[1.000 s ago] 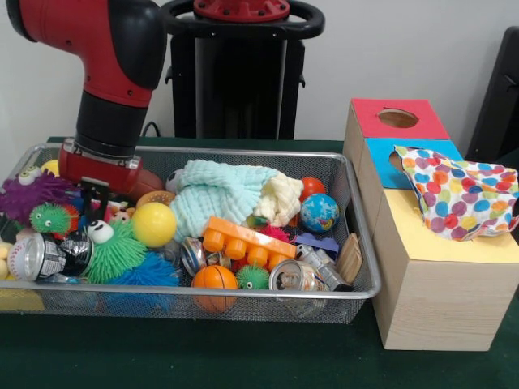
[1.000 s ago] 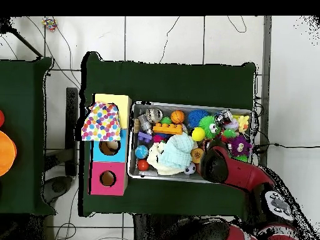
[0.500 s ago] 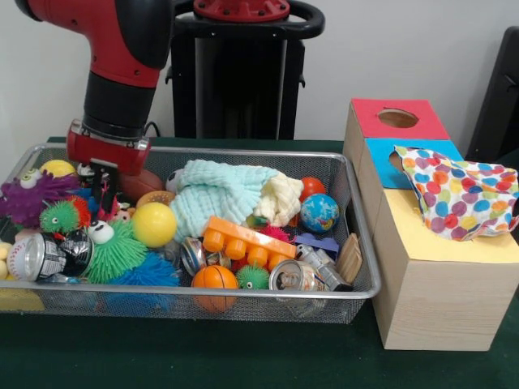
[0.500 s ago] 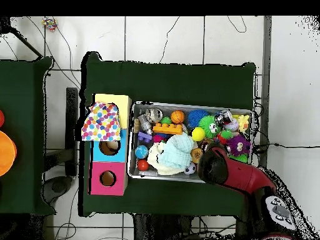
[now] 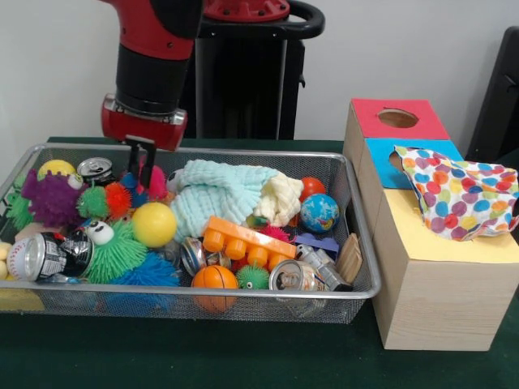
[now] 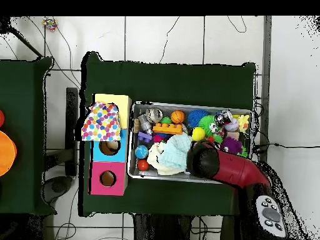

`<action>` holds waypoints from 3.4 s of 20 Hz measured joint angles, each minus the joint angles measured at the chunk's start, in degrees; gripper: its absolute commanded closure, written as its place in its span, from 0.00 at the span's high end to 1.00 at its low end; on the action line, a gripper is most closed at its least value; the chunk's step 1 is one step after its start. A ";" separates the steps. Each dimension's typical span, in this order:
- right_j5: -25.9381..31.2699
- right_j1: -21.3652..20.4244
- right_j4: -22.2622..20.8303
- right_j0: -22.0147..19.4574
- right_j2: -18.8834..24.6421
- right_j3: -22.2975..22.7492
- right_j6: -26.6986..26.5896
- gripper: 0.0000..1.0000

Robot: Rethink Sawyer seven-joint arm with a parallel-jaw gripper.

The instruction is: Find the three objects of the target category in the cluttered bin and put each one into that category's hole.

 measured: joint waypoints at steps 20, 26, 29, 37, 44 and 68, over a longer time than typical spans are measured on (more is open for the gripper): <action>0.33 3.82 3.23 -2.53 1.98 -0.85 0.00 0.00; 0.34 5.13 3.23 -4.00 1.98 -0.99 0.00 0.00; 0.33 5.43 3.23 -3.96 1.98 -1.00 0.00 0.00; 0.34 5.46 3.23 -3.94 1.98 -1.24 0.00 0.00; 0.35 5.44 3.22 -6.51 4.02 -1.24 0.00 0.00; -2.23 5.91 0.51 -4.72 2.08 -1.75 0.00 1.00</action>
